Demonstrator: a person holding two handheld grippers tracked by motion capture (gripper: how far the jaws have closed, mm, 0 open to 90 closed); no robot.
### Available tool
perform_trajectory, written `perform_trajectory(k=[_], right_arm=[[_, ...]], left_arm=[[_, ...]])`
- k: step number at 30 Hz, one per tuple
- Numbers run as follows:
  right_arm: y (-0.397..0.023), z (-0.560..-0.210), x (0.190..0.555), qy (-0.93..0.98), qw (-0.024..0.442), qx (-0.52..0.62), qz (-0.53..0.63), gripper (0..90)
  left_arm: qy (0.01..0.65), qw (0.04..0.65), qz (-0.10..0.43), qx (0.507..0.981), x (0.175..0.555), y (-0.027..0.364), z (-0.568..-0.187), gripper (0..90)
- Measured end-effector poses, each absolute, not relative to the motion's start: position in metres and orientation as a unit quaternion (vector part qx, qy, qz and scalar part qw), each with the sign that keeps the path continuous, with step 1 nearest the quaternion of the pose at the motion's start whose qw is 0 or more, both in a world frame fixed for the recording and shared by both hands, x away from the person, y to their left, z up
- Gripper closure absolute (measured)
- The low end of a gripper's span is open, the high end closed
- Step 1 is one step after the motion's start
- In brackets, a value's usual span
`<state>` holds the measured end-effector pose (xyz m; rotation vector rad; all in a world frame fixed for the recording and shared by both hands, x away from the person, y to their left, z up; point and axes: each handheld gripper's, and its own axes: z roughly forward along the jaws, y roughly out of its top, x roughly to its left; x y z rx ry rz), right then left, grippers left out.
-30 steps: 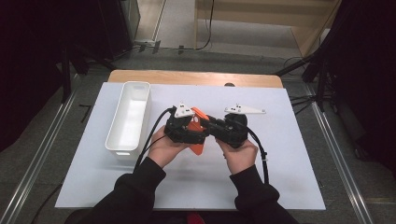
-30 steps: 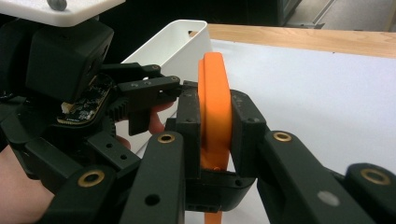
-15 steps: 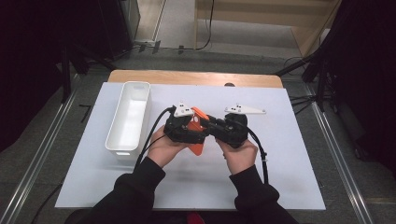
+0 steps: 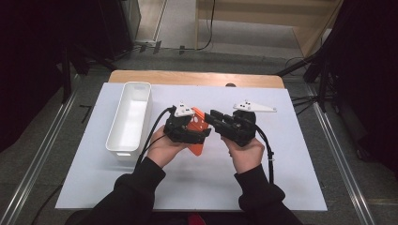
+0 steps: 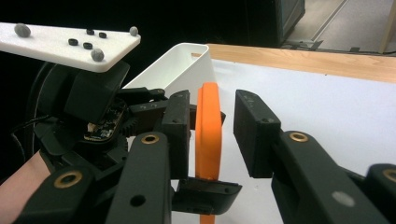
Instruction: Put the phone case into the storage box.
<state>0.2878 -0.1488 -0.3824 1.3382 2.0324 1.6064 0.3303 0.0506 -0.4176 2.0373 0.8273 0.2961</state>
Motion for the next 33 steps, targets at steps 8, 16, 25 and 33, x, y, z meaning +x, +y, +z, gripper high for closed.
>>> perform_trajectory(k=[8,16,25,33], right_arm=[[-0.158,-0.382,0.292,0.694,0.123,0.45,0.548,55.3],[-0.161,-0.391,0.3,0.718,0.124,0.447,0.52,46.1],[-0.164,-0.401,0.305,0.734,0.122,0.439,0.504,39.8],[-0.167,-0.411,0.306,0.75,0.116,0.429,0.491,37.8]], left_arm=[[0.34,0.445,0.113,0.821,0.332,0.055,-0.415,15.8],[0.338,0.449,0.116,0.819,0.333,0.06,-0.413,15.7],[0.332,0.442,0.118,0.825,0.333,0.064,-0.411,15.8],[0.333,0.441,0.112,0.826,0.333,0.067,-0.408,15.8]])
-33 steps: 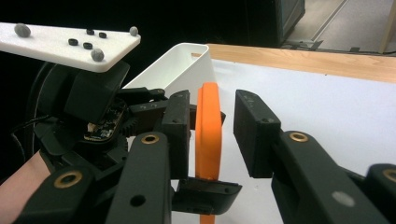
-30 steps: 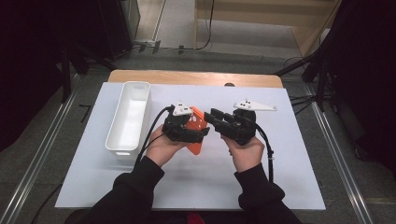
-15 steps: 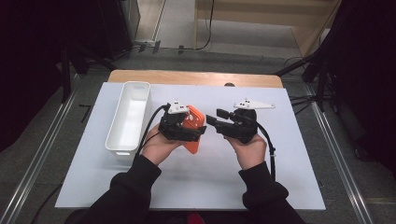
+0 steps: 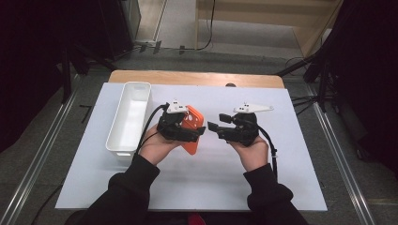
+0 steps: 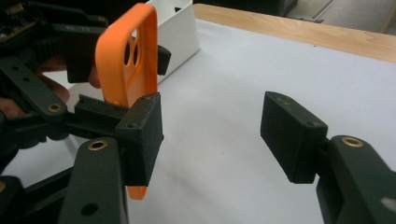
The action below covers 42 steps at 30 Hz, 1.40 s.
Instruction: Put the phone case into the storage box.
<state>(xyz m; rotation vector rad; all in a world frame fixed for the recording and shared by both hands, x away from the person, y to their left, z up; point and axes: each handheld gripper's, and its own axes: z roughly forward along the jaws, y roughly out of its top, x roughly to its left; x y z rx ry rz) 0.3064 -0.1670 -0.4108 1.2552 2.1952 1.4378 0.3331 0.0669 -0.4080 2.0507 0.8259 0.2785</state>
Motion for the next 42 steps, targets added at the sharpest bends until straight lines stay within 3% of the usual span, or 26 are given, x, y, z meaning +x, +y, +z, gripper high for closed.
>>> perform_trajectory(k=[42], right_arm=[[-0.188,-0.434,0.275,0.811,0.053,0.316,0.49,26.5]], left_arm=[[0.316,0.435,0.08,0.839,0.335,0.076,-0.402,15.7]])
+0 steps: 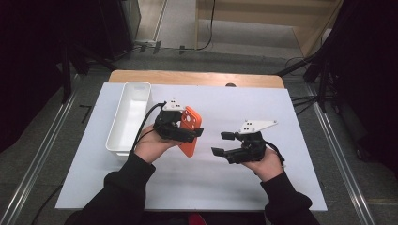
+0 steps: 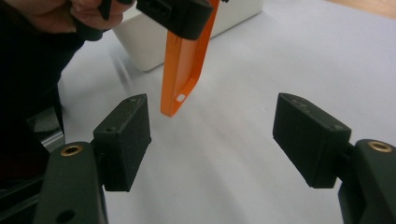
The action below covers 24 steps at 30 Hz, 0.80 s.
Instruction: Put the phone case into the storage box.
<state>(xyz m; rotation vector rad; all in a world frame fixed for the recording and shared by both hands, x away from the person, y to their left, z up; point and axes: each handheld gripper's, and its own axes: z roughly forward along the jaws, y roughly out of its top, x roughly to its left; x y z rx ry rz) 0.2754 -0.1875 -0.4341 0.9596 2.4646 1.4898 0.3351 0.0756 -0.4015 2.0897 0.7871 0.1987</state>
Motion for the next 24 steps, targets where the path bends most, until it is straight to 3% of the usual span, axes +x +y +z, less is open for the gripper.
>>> perform_trajectory(k=[24], right_arm=[[-0.214,-0.454,0.242,0.808,0.052,0.326,0.488,26.4]], left_arm=[[0.313,0.446,0.074,0.835,0.335,0.083,-0.396,15.8]])
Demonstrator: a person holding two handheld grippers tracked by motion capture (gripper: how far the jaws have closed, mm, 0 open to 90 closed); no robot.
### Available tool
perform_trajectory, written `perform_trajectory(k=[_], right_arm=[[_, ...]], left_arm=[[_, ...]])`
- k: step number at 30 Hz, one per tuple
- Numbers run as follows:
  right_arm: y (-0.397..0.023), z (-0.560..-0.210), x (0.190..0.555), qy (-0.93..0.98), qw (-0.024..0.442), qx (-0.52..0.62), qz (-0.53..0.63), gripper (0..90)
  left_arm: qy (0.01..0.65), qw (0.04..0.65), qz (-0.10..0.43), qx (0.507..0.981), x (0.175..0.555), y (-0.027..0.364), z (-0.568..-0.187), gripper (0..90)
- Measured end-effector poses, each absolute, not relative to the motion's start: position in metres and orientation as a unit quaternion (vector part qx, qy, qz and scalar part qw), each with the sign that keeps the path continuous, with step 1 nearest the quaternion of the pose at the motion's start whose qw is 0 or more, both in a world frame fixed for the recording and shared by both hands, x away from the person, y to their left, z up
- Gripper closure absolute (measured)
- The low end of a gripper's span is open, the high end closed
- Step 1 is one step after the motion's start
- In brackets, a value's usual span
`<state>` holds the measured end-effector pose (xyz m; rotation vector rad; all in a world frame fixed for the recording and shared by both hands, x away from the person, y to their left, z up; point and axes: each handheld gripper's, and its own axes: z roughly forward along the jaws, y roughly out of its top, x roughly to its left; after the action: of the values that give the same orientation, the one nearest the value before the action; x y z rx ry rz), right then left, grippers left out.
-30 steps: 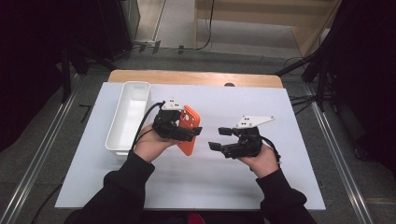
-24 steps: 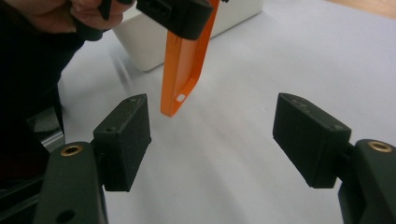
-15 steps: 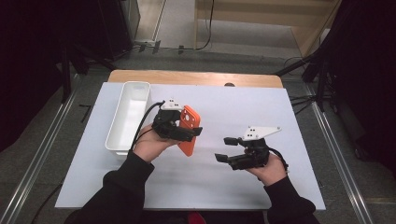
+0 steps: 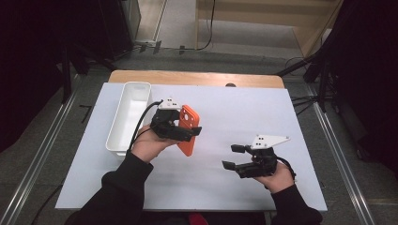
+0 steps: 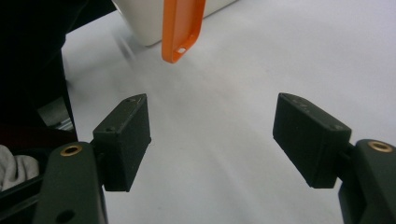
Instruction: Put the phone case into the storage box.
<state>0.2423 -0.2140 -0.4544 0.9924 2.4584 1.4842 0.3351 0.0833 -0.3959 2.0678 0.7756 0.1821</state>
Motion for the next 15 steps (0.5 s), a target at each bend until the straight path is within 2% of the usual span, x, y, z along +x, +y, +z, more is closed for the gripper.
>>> perform_trajectory(k=[15], right_arm=[[-0.224,-0.471,0.232,0.803,0.049,0.339,0.488,26.4]], left_arm=[[0.308,0.449,0.067,0.836,0.337,0.09,-0.392,15.8]])
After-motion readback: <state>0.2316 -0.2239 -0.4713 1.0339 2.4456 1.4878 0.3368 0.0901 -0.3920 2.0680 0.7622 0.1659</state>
